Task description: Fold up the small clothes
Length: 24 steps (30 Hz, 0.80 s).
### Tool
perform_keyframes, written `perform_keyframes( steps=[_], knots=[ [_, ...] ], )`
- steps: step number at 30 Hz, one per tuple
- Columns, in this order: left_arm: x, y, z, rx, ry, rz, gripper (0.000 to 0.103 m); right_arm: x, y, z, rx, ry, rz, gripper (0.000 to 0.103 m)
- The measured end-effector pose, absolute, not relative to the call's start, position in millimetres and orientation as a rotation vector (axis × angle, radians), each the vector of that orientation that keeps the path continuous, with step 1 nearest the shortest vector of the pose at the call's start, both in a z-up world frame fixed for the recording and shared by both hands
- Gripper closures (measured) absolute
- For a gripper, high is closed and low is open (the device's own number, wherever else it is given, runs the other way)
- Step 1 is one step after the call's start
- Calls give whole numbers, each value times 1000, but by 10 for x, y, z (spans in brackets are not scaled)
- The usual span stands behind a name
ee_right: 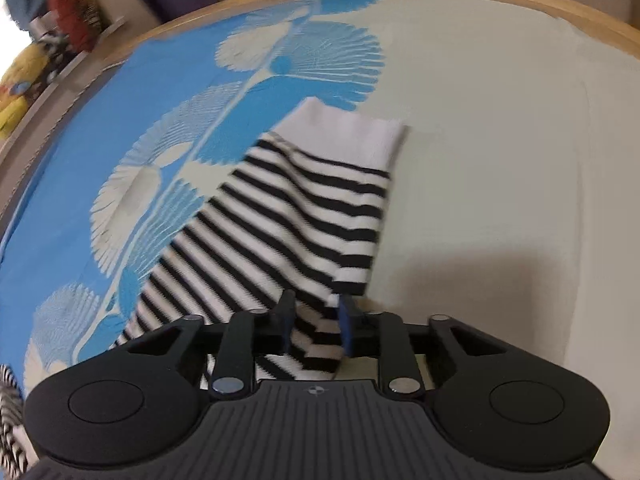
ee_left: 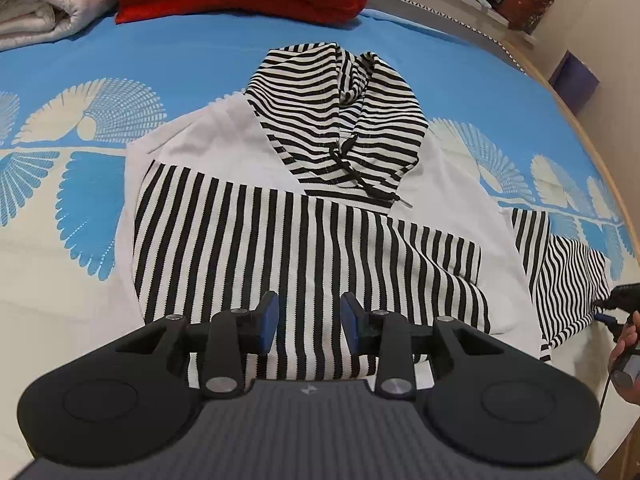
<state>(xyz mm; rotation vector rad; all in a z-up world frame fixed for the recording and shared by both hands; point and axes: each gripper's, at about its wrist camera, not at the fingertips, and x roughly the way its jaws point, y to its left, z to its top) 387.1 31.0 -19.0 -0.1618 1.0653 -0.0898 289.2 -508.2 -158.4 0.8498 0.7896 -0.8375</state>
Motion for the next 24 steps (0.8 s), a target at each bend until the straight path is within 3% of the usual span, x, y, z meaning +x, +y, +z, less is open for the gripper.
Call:
perform_keyframes(
  steps=[6, 9, 13, 20, 24],
  knots=[
    [3856, 317, -171, -167, 1063, -104, 66, 2836, -5223, -1645, 883, 749, -870, 84],
    [3853, 368, -160, -176, 1059, -95, 66, 2892, -5176, -1652, 881, 734, -805, 97],
    [3864, 508, -134, -195, 1053, -65, 66, 2995, -4895, -1319, 767, 620, -740, 99],
    [3914, 871, -77, -262, 1033, 9, 66, 3336, -3159, -353, 374, 372, -27, 99],
    [3938, 1089, -64, -313, 1032, 49, 66, 3263, -2051, -438, 250, 542, 548, 98]
  ],
)
